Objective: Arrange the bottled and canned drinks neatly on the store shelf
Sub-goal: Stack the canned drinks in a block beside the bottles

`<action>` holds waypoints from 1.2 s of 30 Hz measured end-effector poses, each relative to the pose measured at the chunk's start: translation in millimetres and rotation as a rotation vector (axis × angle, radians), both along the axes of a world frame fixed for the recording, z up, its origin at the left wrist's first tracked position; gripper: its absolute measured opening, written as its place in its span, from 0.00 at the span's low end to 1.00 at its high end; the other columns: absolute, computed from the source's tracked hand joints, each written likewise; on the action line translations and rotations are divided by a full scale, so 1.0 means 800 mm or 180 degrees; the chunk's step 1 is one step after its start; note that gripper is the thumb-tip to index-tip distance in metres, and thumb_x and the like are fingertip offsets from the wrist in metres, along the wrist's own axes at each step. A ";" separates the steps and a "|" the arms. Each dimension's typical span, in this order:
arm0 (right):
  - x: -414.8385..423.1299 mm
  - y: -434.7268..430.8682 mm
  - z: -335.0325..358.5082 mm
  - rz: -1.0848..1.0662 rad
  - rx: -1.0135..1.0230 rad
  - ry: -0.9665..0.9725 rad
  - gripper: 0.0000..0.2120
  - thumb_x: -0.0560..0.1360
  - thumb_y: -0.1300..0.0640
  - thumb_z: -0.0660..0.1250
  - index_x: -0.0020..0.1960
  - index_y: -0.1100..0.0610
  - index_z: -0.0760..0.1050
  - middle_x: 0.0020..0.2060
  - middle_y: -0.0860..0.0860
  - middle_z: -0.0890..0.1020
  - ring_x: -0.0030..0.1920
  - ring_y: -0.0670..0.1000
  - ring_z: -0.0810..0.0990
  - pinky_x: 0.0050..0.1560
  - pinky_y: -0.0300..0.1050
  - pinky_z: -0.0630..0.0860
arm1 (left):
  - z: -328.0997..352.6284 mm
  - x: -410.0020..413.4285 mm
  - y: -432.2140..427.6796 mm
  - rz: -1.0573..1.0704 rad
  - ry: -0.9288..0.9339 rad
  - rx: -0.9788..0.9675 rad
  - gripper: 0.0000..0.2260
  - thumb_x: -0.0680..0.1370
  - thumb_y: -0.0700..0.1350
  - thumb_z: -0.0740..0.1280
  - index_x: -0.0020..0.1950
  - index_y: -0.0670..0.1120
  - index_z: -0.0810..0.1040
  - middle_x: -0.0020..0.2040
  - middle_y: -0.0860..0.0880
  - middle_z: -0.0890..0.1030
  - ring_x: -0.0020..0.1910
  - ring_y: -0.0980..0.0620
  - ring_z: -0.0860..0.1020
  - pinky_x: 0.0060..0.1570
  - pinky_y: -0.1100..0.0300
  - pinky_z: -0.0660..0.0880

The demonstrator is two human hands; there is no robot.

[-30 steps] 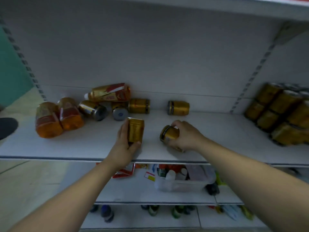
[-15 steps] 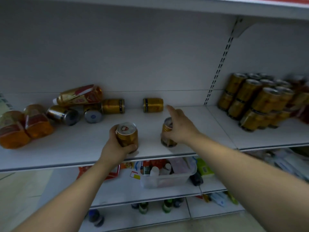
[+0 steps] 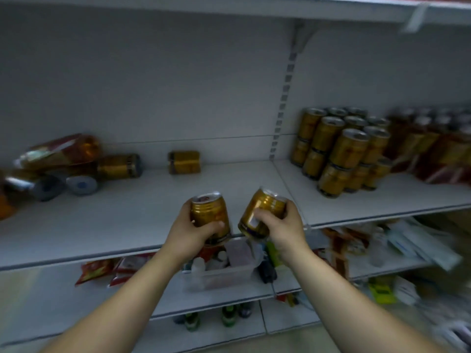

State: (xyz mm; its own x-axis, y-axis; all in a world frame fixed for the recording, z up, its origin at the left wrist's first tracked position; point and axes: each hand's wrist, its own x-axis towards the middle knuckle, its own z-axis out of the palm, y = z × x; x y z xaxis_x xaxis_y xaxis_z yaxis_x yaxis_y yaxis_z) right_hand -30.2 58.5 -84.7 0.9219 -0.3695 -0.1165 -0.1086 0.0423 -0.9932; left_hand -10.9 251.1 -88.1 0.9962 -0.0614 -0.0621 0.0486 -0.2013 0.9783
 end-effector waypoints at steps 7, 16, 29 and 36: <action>-0.054 -0.122 0.052 -0.1256 0.1041 -0.0694 0.06 0.76 0.60 0.68 0.51 0.54 0.74 0.44 0.54 0.82 0.43 0.54 0.81 0.47 0.51 0.79 | 0.033 0.003 -0.163 -0.0809 -0.0077 -0.0551 0.25 0.72 0.40 0.73 0.65 0.53 0.68 0.53 0.51 0.79 0.49 0.55 0.79 0.50 0.54 0.77; -0.157 -0.208 0.095 -0.1944 0.0101 -0.0908 0.14 0.70 0.54 0.73 0.53 0.52 0.74 0.45 0.54 0.81 0.43 0.52 0.82 0.41 0.47 0.80 | 0.075 -0.028 -0.305 -0.1848 -0.0073 -0.0910 0.39 0.59 0.66 0.74 0.67 0.57 0.68 0.62 0.51 0.77 0.59 0.47 0.77 0.58 0.43 0.75; -0.183 -0.399 0.092 -0.1665 -0.0245 -0.0851 0.12 0.73 0.57 0.71 0.54 0.49 0.73 0.47 0.52 0.81 0.44 0.49 0.82 0.38 0.40 0.78 | 0.061 -0.052 -0.488 -0.1755 -0.0172 -0.0742 0.28 0.74 0.49 0.69 0.72 0.52 0.63 0.60 0.50 0.74 0.58 0.47 0.76 0.55 0.46 0.77; -0.106 -0.464 0.078 -0.0895 -0.0560 -0.0565 0.21 0.70 0.52 0.74 0.60 0.49 0.70 0.50 0.49 0.80 0.50 0.50 0.81 0.45 0.46 0.79 | 0.041 -0.020 -0.490 -0.0785 -0.0259 -0.0352 0.27 0.72 0.43 0.72 0.69 0.48 0.67 0.58 0.50 0.76 0.52 0.51 0.76 0.48 0.58 0.72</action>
State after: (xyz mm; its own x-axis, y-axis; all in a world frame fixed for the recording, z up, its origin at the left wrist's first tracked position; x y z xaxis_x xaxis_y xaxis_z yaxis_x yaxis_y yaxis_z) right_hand -115.1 -312.5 -22.6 0.7816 -0.6114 0.1237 0.0573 -0.1270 -0.9902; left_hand -26.8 -141.1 -55.5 0.9518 -0.3044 0.0379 -0.0681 -0.0892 0.9937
